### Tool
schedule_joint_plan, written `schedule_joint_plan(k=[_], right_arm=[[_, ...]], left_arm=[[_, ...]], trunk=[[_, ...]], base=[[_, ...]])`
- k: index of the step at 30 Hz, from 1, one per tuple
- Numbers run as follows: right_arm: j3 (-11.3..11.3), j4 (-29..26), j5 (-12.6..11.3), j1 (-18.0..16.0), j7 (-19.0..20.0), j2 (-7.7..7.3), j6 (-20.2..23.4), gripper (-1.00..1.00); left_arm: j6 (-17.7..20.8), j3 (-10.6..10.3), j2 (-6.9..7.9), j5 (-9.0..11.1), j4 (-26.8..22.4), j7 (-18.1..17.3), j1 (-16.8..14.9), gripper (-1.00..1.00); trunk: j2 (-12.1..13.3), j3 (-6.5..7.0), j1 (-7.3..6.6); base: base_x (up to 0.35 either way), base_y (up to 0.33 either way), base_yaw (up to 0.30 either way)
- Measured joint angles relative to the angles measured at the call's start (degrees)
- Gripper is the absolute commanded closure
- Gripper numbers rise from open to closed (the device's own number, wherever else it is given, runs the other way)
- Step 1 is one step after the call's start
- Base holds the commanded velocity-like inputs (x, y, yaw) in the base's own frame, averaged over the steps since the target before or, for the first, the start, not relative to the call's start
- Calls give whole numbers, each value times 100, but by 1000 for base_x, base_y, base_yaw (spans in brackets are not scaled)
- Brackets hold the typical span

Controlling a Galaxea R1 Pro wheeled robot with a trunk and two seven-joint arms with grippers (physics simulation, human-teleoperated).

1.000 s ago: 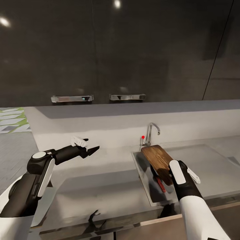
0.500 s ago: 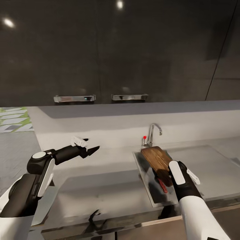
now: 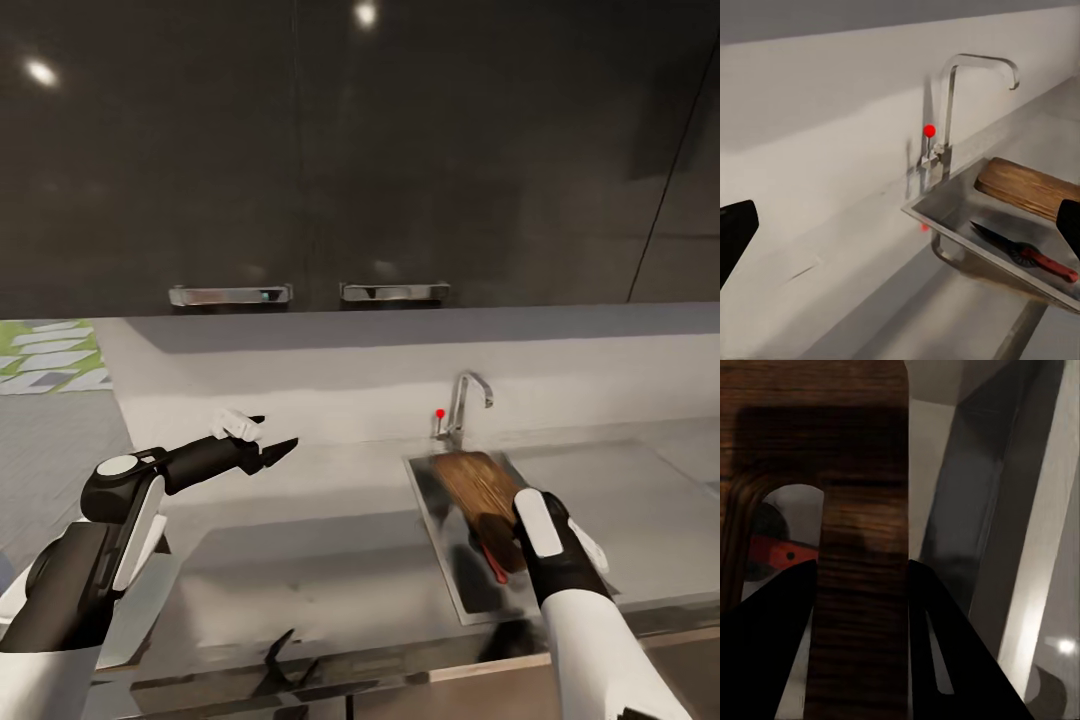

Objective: In the kitchen, take the Vidalia onion out of the sink, dice it on the chopping board with the paring knife, put the diced onion into the bowl on the countertop, then place both the paring knife and the chopping board into the sink.

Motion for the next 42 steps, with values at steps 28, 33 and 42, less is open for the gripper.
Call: schedule_joint_plan(k=[28,33,42], right_arm=[[-291,36,-50,-1,6,1,-26,100],[-291,38,-49,-1,6,1,-26,100],[-291,38,-50,-1,6,1,-23,100]], left_arm=[[0,0,-1,0,1,-7,0,-100],[0,0,-1,0,1,-7,0,-100],[0,0,-1,0,1,-7,0,-100]], trunk=[[0,0,0],[0,1,0],[0,0,0]], base=[[43,10,0],[3,1,0],[14,0,0]])
